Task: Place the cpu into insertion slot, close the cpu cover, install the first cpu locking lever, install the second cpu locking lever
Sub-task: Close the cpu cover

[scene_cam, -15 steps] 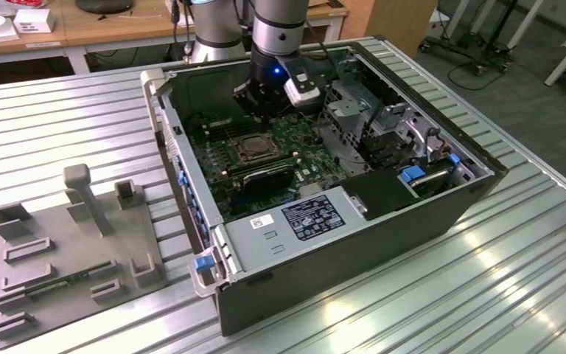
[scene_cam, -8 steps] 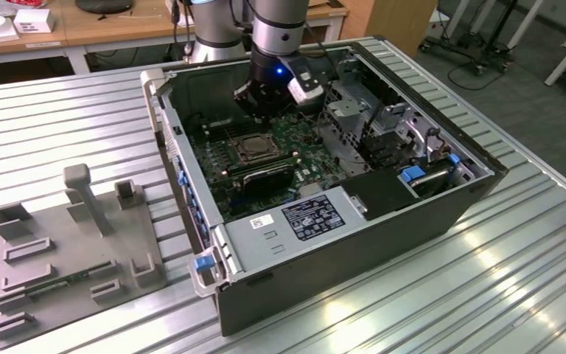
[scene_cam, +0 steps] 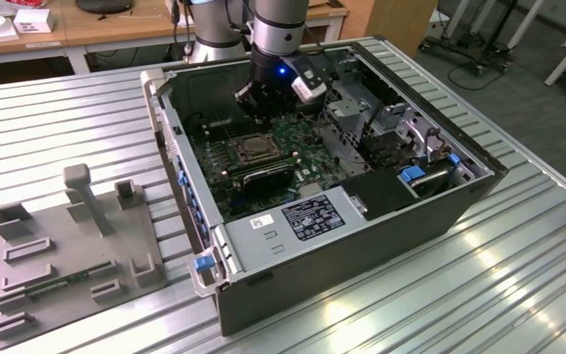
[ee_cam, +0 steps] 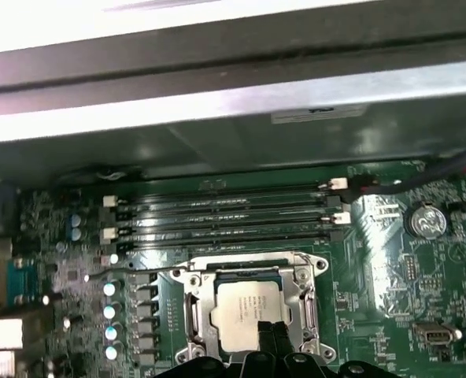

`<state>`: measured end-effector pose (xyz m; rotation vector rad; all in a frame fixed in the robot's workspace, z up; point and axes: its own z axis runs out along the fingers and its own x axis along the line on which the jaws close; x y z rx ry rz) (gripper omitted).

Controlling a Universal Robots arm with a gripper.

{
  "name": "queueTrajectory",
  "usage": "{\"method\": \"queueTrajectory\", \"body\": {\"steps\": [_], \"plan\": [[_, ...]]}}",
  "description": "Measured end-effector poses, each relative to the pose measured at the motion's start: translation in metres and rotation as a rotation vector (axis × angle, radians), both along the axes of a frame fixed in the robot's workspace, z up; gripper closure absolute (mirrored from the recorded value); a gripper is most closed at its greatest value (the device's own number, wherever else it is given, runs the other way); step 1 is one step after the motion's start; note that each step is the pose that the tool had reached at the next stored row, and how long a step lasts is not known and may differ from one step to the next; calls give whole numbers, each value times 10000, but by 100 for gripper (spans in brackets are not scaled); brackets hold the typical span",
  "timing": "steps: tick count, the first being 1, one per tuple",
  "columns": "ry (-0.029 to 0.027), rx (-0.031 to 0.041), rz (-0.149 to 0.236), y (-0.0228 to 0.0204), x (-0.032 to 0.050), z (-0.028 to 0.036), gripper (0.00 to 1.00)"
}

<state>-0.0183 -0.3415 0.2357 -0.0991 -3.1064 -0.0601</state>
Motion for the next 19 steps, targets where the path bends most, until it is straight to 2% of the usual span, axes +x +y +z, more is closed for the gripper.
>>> {"method": "queueTrajectory", "body": {"steps": [4, 10, 11, 14, 15, 19], "plan": [[-5, 0, 441, 0, 0, -2, 89], [-6, -1, 492, 0, 0, -3, 89], [-21, 0, 503, 0, 0, -4, 89], [-159, 13, 550, 0, 0, -7, 89], [-184, 15, 566, 0, 0, -8, 89], [-191, 12, 568, 0, -2, -7, 89]]}}
